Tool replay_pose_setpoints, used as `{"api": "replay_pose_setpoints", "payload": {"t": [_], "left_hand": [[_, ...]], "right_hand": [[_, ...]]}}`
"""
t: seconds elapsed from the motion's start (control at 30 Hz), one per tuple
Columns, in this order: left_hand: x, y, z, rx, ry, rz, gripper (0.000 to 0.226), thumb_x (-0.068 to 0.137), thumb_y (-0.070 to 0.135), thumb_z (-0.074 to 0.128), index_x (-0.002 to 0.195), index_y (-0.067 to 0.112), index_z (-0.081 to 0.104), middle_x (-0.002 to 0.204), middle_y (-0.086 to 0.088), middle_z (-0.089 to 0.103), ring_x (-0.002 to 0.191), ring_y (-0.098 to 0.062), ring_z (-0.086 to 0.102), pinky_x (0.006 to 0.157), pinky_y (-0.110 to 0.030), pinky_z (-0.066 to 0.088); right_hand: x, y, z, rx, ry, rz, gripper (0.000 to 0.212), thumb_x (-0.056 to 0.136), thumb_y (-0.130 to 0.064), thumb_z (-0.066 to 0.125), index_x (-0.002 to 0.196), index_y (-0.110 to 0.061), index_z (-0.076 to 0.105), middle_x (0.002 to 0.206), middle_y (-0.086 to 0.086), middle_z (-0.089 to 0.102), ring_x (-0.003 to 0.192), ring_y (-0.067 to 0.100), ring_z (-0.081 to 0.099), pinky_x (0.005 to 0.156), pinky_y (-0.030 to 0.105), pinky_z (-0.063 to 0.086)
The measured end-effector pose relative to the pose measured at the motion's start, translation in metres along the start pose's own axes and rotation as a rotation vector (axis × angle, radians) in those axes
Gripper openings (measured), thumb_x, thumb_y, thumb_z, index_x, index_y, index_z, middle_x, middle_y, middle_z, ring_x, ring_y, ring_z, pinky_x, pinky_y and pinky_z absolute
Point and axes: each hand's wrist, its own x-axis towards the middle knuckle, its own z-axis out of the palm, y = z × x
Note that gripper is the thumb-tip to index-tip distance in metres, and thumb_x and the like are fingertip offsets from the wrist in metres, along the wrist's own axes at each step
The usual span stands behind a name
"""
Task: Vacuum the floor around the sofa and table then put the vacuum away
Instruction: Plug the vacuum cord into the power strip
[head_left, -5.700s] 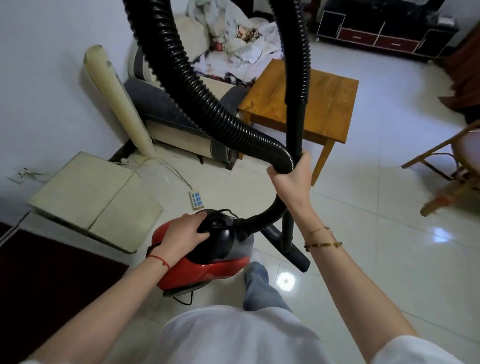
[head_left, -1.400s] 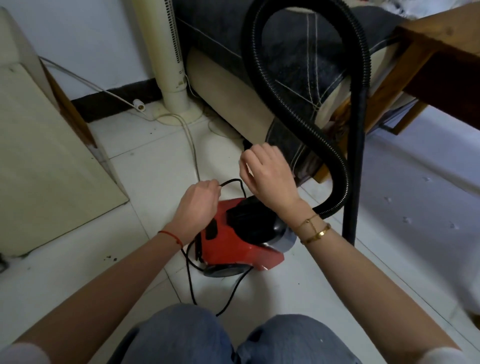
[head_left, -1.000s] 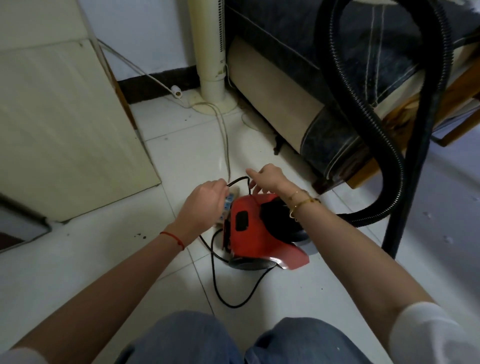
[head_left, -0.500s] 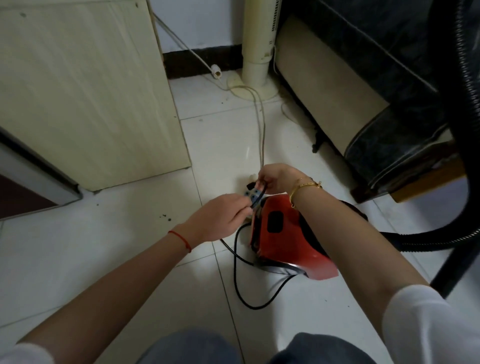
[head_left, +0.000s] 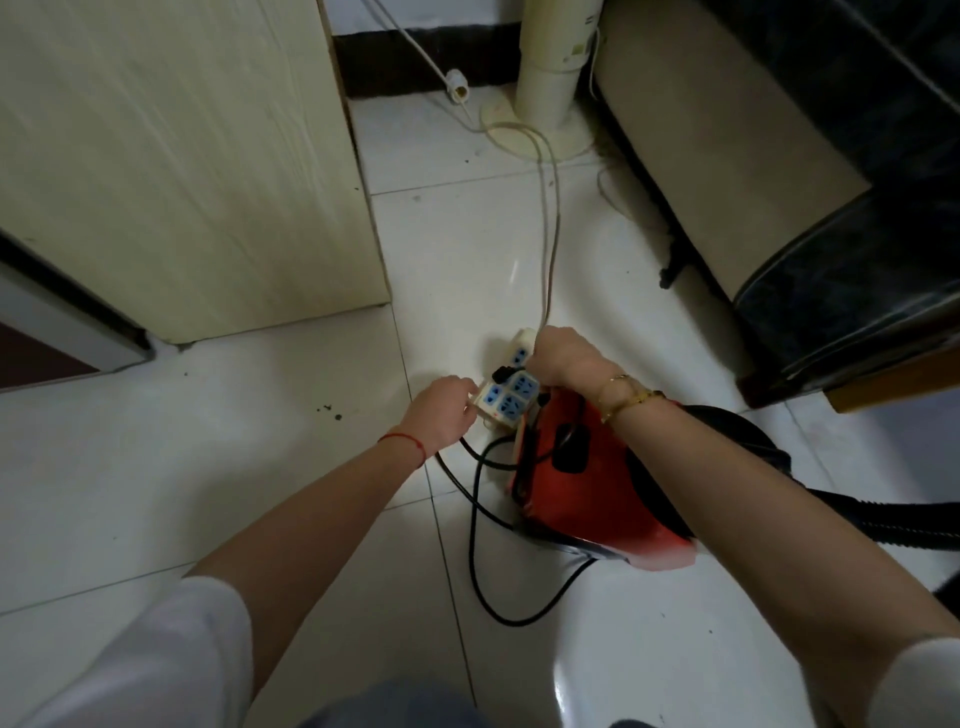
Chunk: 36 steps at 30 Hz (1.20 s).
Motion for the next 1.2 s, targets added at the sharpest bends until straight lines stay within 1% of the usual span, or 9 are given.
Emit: {"api": "replay_pose_setpoints", "payload": {"t": [0.07, 0.2, 0.4, 0.5, 0.63, 0.73, 0.93, 1.07, 1.2], "left_hand": [[0.007, -0.001, 0.010, 0.027, -0.034, -0.005, 0.038, 0.093, 0.016, 0.052, 0.129, 0.005, 0.055, 0.116, -0.015, 0.061, 0.108, -0.030, 0.057, 0.092, -0.039, 0.047], [0.016, -0.001, 0.024, 0.083, -0.062, -0.022, 0.044, 0.092, 0.011, 0.051, 0.136, 0.006, 0.050, 0.127, -0.014, 0.053, 0.115, -0.029, 0.052, 0.098, -0.038, 0.044], [0.010, 0.006, 0.043, 0.419, -0.022, 0.014, 0.037, 0.092, 0.015, 0.049, 0.127, 0.005, 0.051, 0.133, -0.009, 0.043, 0.111, -0.027, 0.049, 0.090, -0.035, 0.041], [0.012, 0.004, 0.043, 0.482, -0.048, -0.026, 0.053, 0.093, 0.014, 0.047, 0.143, 0.004, 0.032, 0.149, -0.007, 0.024, 0.121, -0.030, 0.039, 0.095, -0.034, 0.035], [0.024, -0.005, 0.033, 0.505, -0.059, -0.077, 0.065, 0.095, 0.015, 0.041, 0.151, 0.004, 0.010, 0.158, -0.006, 0.008, 0.128, -0.034, 0.033, 0.100, -0.037, 0.034], [0.029, -0.008, 0.028, 0.480, -0.070, -0.089, 0.064, 0.096, 0.016, 0.039, 0.152, 0.005, 0.008, 0.158, -0.005, 0.006, 0.130, -0.035, 0.030, 0.101, -0.038, 0.034], [0.023, -0.009, 0.036, 0.279, -0.008, -0.130, 0.059, 0.098, 0.022, 0.038, 0.151, 0.006, 0.015, 0.154, -0.007, 0.020, 0.125, -0.033, 0.034, 0.101, -0.039, 0.036], [0.019, -0.016, 0.043, 0.227, 0.010, -0.128, 0.059, 0.099, 0.021, 0.036, 0.152, 0.007, 0.014, 0.154, -0.008, 0.022, 0.129, -0.033, 0.032, 0.106, -0.039, 0.033], [0.016, -0.018, 0.046, 0.192, 0.065, -0.073, 0.059, 0.098, 0.018, 0.039, 0.152, 0.010, 0.016, 0.151, -0.008, 0.028, 0.127, -0.031, 0.035, 0.106, -0.039, 0.034]], "right_hand": [[0.003, -0.002, 0.004, -0.111, 0.020, -0.010, 0.021, 0.090, -0.008, 0.052, 0.109, -0.004, 0.060, 0.114, 0.012, 0.060, 0.101, 0.029, 0.061, 0.073, 0.030, 0.043], [0.013, -0.004, 0.014, -0.238, 0.035, -0.067, 0.030, 0.093, -0.012, 0.051, 0.122, -0.005, 0.054, 0.125, 0.010, 0.054, 0.113, 0.027, 0.057, 0.081, 0.030, 0.043], [0.026, -0.003, 0.026, -0.261, 0.058, -0.086, 0.030, 0.093, -0.008, 0.049, 0.123, -0.003, 0.054, 0.126, 0.012, 0.053, 0.113, 0.028, 0.056, 0.086, 0.031, 0.044], [0.031, -0.001, 0.026, -0.212, 0.047, -0.064, 0.034, 0.092, -0.013, 0.053, 0.124, -0.003, 0.052, 0.124, 0.012, 0.056, 0.111, 0.027, 0.058, 0.076, 0.028, 0.040], [0.034, 0.001, 0.023, -0.158, 0.000, -0.092, 0.033, 0.095, -0.024, 0.051, 0.123, -0.007, 0.055, 0.122, 0.010, 0.058, 0.111, 0.026, 0.057, 0.076, 0.029, 0.040], [0.038, 0.003, 0.024, -0.160, 0.075, -0.101, 0.035, 0.095, -0.026, 0.050, 0.128, -0.017, 0.057, 0.123, 0.007, 0.060, 0.111, 0.025, 0.058, 0.075, 0.029, 0.039], [0.044, -0.005, 0.035, -0.191, 0.219, -0.124, 0.025, 0.091, -0.018, 0.057, 0.114, -0.013, 0.066, 0.113, 0.009, 0.063, 0.100, 0.026, 0.062, 0.069, 0.028, 0.039], [0.046, -0.014, 0.037, -0.230, 0.223, -0.127, 0.019, 0.084, -0.001, 0.057, 0.100, -0.008, 0.066, 0.107, 0.010, 0.062, 0.093, 0.027, 0.062, 0.067, 0.028, 0.040], [0.047, -0.017, 0.039, -0.282, 0.222, -0.128, 0.014, 0.084, 0.000, 0.057, 0.095, -0.007, 0.061, 0.105, 0.011, 0.062, 0.089, 0.028, 0.063, 0.065, 0.028, 0.040]]}}
